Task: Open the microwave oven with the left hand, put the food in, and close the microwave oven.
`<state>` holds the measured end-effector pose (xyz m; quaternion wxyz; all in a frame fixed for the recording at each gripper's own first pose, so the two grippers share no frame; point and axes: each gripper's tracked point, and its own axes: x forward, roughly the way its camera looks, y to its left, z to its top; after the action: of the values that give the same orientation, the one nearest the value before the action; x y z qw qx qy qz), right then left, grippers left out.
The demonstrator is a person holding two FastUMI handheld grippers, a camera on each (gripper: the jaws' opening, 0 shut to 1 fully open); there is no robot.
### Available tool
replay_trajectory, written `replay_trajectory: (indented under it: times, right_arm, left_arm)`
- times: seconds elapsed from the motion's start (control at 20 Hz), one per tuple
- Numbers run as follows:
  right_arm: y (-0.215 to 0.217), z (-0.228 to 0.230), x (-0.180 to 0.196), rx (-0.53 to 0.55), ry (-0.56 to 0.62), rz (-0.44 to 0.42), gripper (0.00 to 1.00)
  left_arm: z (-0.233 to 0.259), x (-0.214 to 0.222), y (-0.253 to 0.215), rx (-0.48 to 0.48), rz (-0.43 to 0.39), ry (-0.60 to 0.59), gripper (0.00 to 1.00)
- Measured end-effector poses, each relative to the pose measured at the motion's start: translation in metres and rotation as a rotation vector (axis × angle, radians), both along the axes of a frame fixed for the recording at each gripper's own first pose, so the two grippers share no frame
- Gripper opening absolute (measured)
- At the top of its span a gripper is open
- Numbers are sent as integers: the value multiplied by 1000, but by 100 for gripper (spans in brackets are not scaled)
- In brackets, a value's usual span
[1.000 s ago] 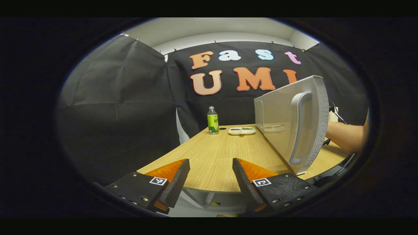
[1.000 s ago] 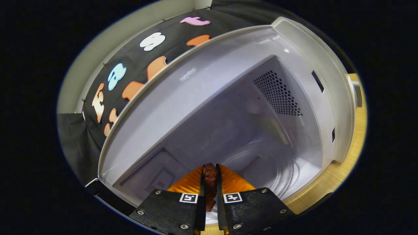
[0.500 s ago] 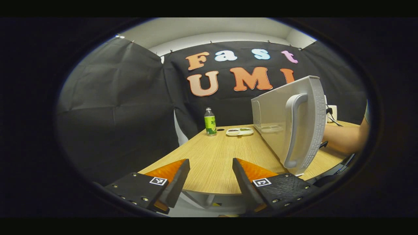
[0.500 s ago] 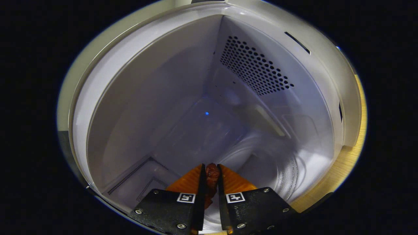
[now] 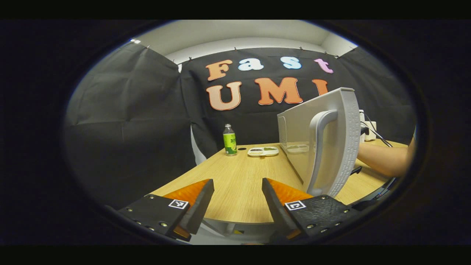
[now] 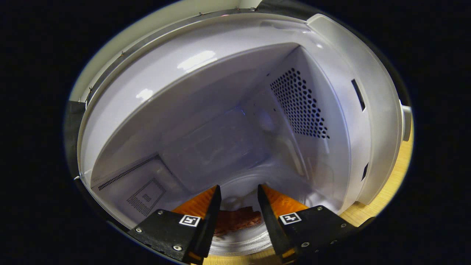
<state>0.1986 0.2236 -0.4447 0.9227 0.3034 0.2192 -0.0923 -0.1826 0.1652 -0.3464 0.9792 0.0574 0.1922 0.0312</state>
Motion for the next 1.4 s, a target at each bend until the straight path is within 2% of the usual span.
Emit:
replay_trajectory:
  times: [0.1,0.15,0.35,0.4,0.45,0.6,0.9,1.15,1.4]
  right_arm:
    - [-5,8,-7,-5,-11,5,71]
    - [-6,11,-14,-6,-14,12,71]
    - [-11,21,-43,-43,-21,95,71]
    - [-15,27,-48,-59,-30,112,80]
    - [-19,35,-54,-79,-38,131,72]
    - [-27,62,-73,-120,-85,196,75]
    - [-54,106,-111,-184,-131,273,88]
    - [-86,139,-142,-243,-187,328,89]
    - [-126,156,-164,-265,-218,320,90]
  left_arm:
    - [-1,5,-10,-39,-5,-9,79]
    - [-4,7,-14,-52,-7,-11,81]
    - [-5,16,-35,-102,-32,-27,79]
    - [-4,16,-41,-119,-40,-33,79]
    - [-5,17,-42,-121,-34,-36,79]
    - [-5,20,-54,-134,-45,-38,77]
    - [2,27,-115,-149,-164,-64,77]
    - [2,43,-181,-198,-281,-67,77]
    - [3,65,-242,-213,-382,-68,77]
